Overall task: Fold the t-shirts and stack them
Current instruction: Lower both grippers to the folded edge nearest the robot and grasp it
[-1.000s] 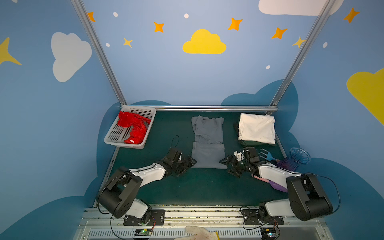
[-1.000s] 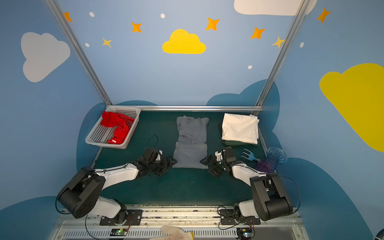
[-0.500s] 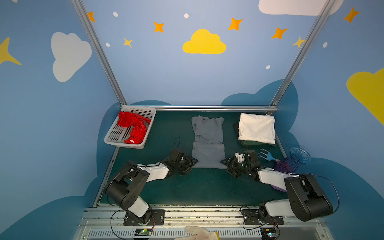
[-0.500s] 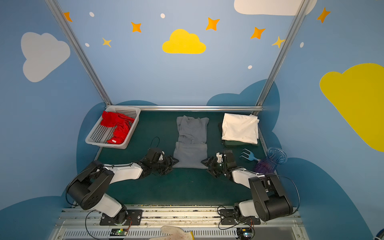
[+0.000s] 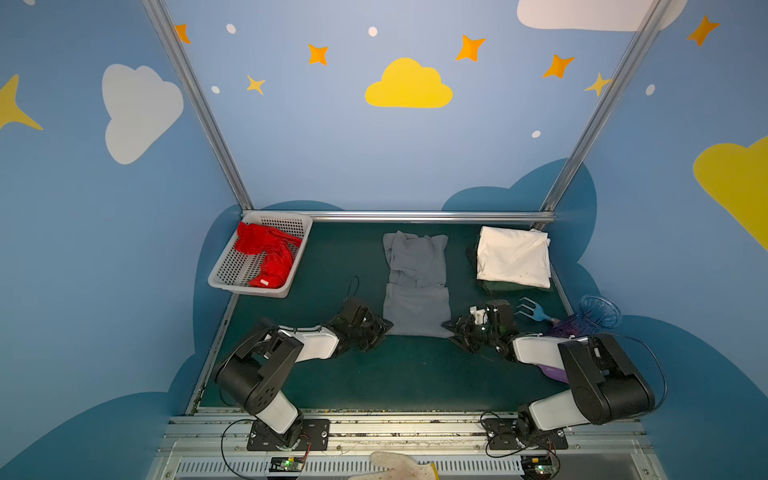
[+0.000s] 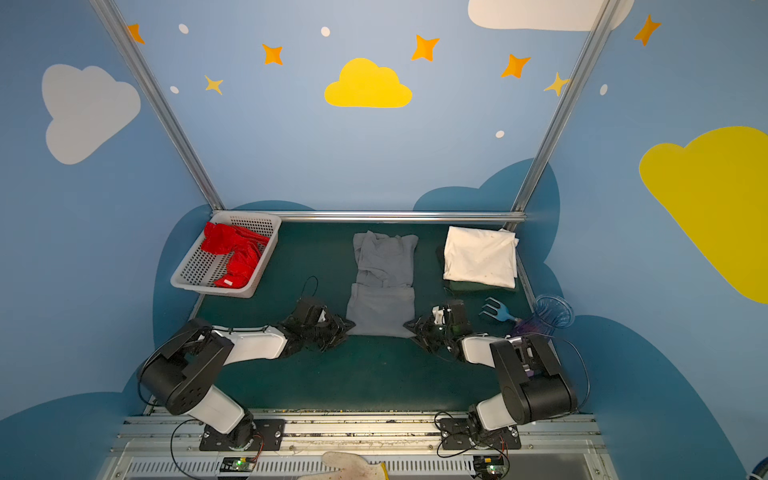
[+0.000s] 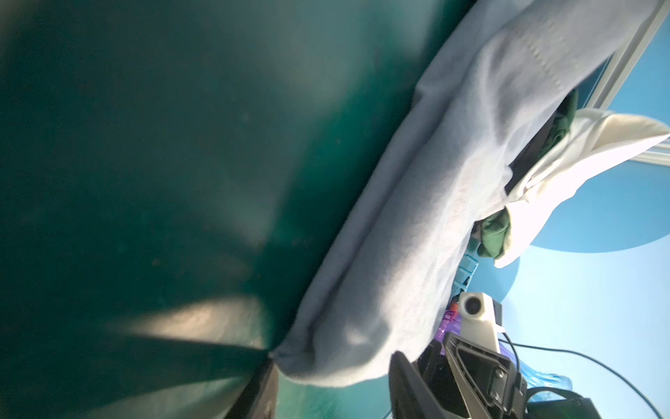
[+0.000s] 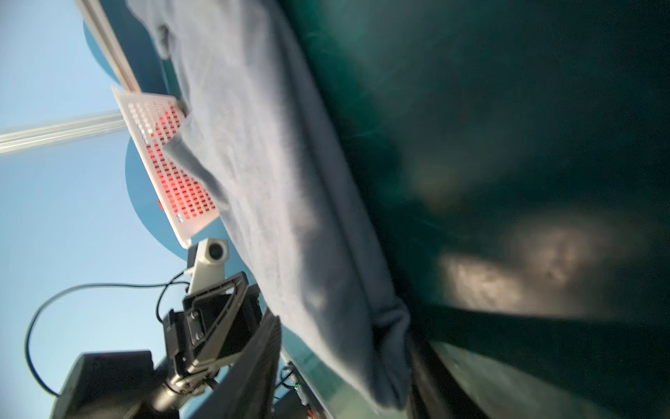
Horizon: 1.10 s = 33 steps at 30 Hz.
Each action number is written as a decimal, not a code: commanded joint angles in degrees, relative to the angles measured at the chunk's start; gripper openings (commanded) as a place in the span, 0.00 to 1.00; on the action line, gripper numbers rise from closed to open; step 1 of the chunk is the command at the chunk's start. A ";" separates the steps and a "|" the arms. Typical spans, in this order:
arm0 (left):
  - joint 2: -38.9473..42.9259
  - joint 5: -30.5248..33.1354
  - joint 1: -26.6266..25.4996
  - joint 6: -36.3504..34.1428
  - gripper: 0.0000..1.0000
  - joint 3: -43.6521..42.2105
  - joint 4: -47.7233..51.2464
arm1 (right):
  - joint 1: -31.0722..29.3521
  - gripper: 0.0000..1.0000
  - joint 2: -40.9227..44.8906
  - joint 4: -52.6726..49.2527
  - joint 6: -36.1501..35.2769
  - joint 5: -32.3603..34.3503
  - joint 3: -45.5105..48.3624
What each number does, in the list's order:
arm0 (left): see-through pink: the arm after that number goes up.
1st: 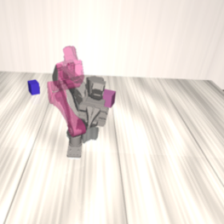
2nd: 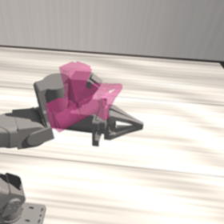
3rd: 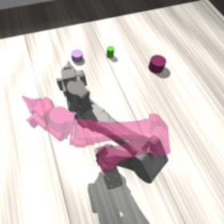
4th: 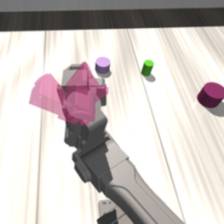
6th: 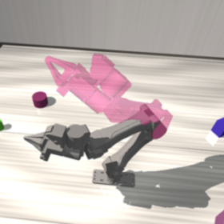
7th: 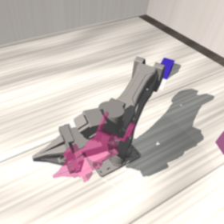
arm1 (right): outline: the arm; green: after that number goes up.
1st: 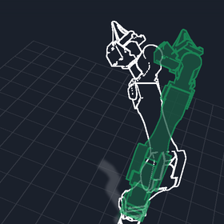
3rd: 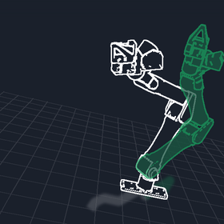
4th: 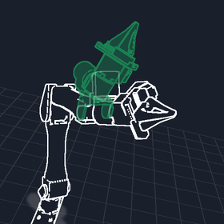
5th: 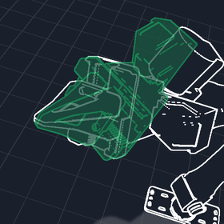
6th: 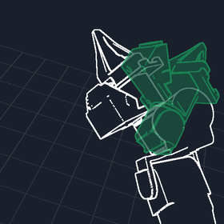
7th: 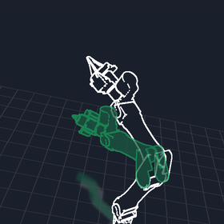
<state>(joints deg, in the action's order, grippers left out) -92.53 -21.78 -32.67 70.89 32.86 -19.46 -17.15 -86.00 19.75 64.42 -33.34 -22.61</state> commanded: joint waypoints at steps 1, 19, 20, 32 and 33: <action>-3.59 1.91 0.55 -2.80 0.37 0.29 6.15 | -0.27 0.36 -4.52 -7.03 0.17 5.24 1.71; -7.37 -3.80 2.97 -17.84 0.04 8.44 15.74 | -0.36 0.00 -2.76 -16.93 -10.75 5.25 -4.04; -6.90 -3.93 2.97 -19.12 0.04 9.29 17.51 | -0.43 0.00 -1.87 -18.14 -11.47 5.22 -4.39; -0.76 -6.44 0.83 -19.18 0.04 5.91 22.24 | -5.00 0.00 7.89 -29.94 -16.46 6.27 -7.89; 0.53 -6.04 0.13 -18.81 0.04 5.29 22.43 | -5.40 0.00 8.44 -31.21 -16.75 6.21 -8.16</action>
<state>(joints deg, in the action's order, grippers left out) -94.52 -29.19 -31.40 52.16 39.81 -1.93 -21.54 -79.44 -5.04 49.91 -28.73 -29.41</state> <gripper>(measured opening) 0.049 0.047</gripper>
